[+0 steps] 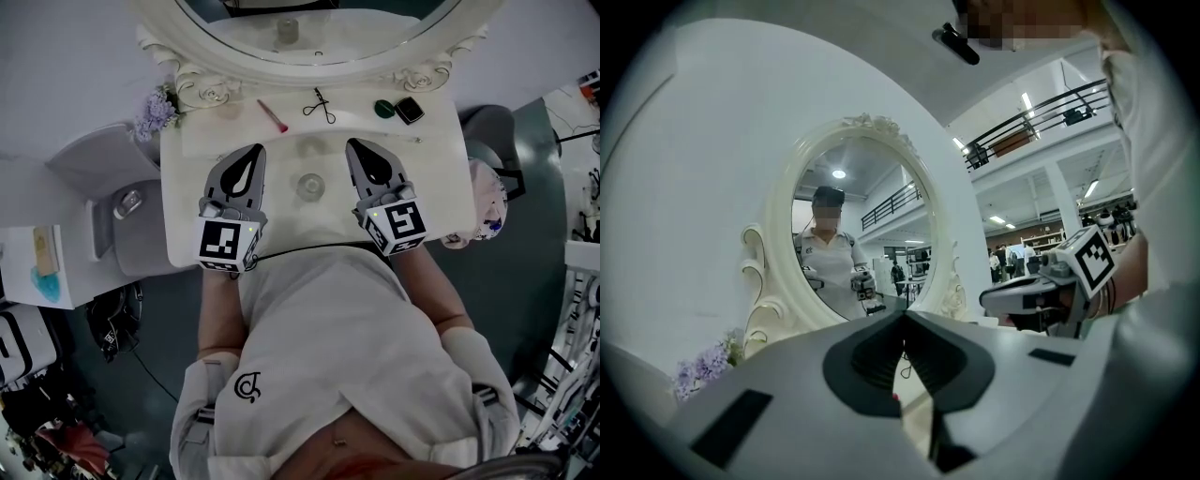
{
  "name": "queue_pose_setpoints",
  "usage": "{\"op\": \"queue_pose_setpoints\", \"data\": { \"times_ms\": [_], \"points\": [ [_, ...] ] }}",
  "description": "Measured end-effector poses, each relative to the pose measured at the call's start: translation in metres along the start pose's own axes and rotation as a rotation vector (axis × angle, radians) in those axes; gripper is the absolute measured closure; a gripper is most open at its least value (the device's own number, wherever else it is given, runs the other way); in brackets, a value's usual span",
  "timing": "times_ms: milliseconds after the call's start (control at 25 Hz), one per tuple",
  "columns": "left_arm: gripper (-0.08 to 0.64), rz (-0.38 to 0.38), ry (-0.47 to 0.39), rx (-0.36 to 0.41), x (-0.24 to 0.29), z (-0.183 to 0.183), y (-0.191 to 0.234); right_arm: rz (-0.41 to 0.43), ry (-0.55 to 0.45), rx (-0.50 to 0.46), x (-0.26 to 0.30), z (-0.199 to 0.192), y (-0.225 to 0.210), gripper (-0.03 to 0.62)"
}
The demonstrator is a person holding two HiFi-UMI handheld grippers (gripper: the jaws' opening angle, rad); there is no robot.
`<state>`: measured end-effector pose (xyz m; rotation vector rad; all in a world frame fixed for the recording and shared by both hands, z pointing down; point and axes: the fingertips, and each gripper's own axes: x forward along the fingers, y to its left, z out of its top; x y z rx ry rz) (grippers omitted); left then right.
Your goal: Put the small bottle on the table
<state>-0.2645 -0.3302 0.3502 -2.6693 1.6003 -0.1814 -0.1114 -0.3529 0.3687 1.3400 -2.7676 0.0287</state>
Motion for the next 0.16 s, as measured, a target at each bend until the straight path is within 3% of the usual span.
{"op": "queue_pose_setpoints", "data": {
  "times_ms": [160],
  "points": [
    [0.548,-0.02,0.006,0.015,-0.0024,-0.0018,-0.0039,-0.006,-0.012,0.007,-0.0005,-0.0001,0.0047,0.589]
  ]
}}
